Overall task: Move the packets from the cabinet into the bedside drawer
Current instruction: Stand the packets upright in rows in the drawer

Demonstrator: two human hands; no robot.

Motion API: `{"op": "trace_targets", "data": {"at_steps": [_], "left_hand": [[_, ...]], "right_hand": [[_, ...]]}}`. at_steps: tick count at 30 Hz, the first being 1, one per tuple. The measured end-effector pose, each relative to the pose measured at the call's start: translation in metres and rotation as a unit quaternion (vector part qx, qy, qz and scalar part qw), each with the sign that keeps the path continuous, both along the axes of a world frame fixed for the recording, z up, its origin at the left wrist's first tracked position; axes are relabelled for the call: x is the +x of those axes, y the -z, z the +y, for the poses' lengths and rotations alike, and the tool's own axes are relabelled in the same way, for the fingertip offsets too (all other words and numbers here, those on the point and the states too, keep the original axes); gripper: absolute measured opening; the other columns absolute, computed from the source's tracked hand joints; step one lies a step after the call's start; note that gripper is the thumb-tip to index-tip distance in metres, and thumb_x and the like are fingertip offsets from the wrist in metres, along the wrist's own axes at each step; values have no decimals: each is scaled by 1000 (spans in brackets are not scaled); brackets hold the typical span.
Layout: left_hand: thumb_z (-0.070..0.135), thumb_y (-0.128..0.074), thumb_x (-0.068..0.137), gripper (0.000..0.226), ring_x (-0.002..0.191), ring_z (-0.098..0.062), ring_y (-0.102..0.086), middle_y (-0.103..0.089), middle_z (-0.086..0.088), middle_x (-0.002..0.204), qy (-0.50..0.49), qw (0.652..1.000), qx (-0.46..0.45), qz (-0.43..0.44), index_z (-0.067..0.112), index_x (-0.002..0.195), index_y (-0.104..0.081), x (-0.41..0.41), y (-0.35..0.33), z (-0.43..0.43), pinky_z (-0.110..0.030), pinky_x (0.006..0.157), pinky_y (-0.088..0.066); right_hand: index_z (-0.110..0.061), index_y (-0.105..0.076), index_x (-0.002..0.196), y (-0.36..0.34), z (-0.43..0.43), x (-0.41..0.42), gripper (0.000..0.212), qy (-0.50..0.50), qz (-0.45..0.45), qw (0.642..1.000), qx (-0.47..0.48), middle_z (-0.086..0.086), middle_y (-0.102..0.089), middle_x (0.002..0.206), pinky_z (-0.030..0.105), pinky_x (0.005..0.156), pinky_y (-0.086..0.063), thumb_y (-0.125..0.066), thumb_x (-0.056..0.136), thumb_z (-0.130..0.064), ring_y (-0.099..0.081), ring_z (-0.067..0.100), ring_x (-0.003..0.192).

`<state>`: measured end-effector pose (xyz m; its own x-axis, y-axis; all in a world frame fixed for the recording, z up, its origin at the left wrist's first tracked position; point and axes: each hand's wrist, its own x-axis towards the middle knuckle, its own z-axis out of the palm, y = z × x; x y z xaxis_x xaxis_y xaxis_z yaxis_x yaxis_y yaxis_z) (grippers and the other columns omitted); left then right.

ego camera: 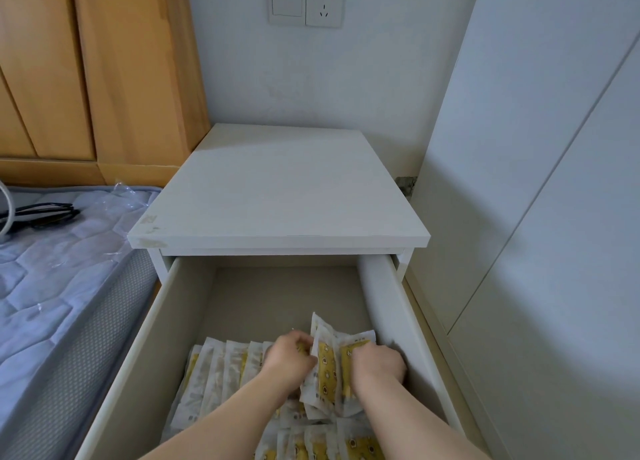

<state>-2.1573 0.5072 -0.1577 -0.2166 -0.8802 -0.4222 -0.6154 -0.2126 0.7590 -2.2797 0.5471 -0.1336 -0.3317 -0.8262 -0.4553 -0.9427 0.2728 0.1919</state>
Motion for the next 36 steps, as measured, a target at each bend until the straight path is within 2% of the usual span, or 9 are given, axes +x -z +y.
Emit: {"op": "trace_targets", "data": {"at_steps": [5, 9, 13, 15, 19, 22, 27, 32, 36], "left_hand": [[14, -61, 87, 36, 66, -8, -55, -56, 6, 88, 1, 1000, 6, -23, 25, 120, -51, -1, 0, 1, -17, 50, -44], [12, -63, 85, 49, 66, -7, -54, -53, 6, 86, -4, 999, -8, -32, 26, 129, -45, 2, -5, -5, -17, 49, -42], [11, -63, 86, 58, 67, -6, -51, -53, 2, 96, -24, 999, 2, -24, 28, 136, -39, 4, -6, -10, -18, 49, -40], [11, -64, 85, 66, 78, -9, -55, -56, -2, 110, -36, 999, 7, -27, 27, 141, -34, 12, -4, -12, -20, 58, -45], [11, -67, 84, 80, 122, -25, -50, -46, -6, 140, -51, 998, 3, -43, 22, 148, -21, 25, -5, -21, -32, 91, -47], [13, -67, 84, 79, 117, -21, -51, -48, -7, 137, -41, 998, -10, -44, 19, 148, -23, 27, -10, -26, -27, 83, -46], [18, -63, 87, 64, 110, -19, -53, -53, -6, 130, 6, 999, -29, -32, 16, 144, -33, 12, -10, -21, -24, 83, -44], [26, -56, 91, 48, 112, -20, -56, -58, -2, 126, 81, 979, -89, -163, 26, 137, -42, 4, 0, -20, -27, 83, -48], [26, -44, 95, 39, 134, -20, -30, -41, 3, 142, 134, 949, -171, -231, 28, 134, -46, 1, 11, -26, -33, 104, -34]], "right_hand": [[-7, -51, 127, 14, -5, 1, 33, 7, 17, 1000, -22, 12, -53, 128, 32, 83, -47, -43, 96, -10, -51, 27, 115], [-8, -31, 141, 20, -9, 0, 51, 126, -146, 979, -72, 14, -39, 141, 38, 97, -43, -47, 93, -16, -39, 30, 128], [-19, -40, 137, 20, -11, -4, 48, 148, -266, 947, -100, 8, -46, 137, 38, 102, -42, -51, 91, -28, -43, 29, 126], [-22, -39, 138, 21, -11, -2, 51, 139, -310, 936, -93, 7, -44, 138, 33, 103, -41, -54, 90, -28, -45, 25, 125], [-25, -35, 143, 23, -15, 2, 62, 119, -370, 916, -95, 5, -40, 143, 30, 106, -38, -61, 87, -27, -42, 22, 130], [-27, -35, 143, 25, -21, 2, 64, 129, -403, 901, -96, 3, -40, 143, 34, 108, -38, -63, 85, -27, -42, 22, 130], [-17, -40, 138, 31, -22, -1, 53, 161, -344, 917, -123, 7, -40, 142, 40, 110, -33, -52, 89, -33, -36, 28, 131], [-13, -33, 141, 29, -22, -2, 53, 105, -276, 945, -137, 6, -36, 145, 40, 111, -32, -47, 90, -15, -30, 27, 135], [-14, -32, 142, 31, -19, -3, 51, 99, -279, 947, -124, 6, -33, 147, 42, 113, -29, -40, 92, -11, -27, 28, 137]]}}
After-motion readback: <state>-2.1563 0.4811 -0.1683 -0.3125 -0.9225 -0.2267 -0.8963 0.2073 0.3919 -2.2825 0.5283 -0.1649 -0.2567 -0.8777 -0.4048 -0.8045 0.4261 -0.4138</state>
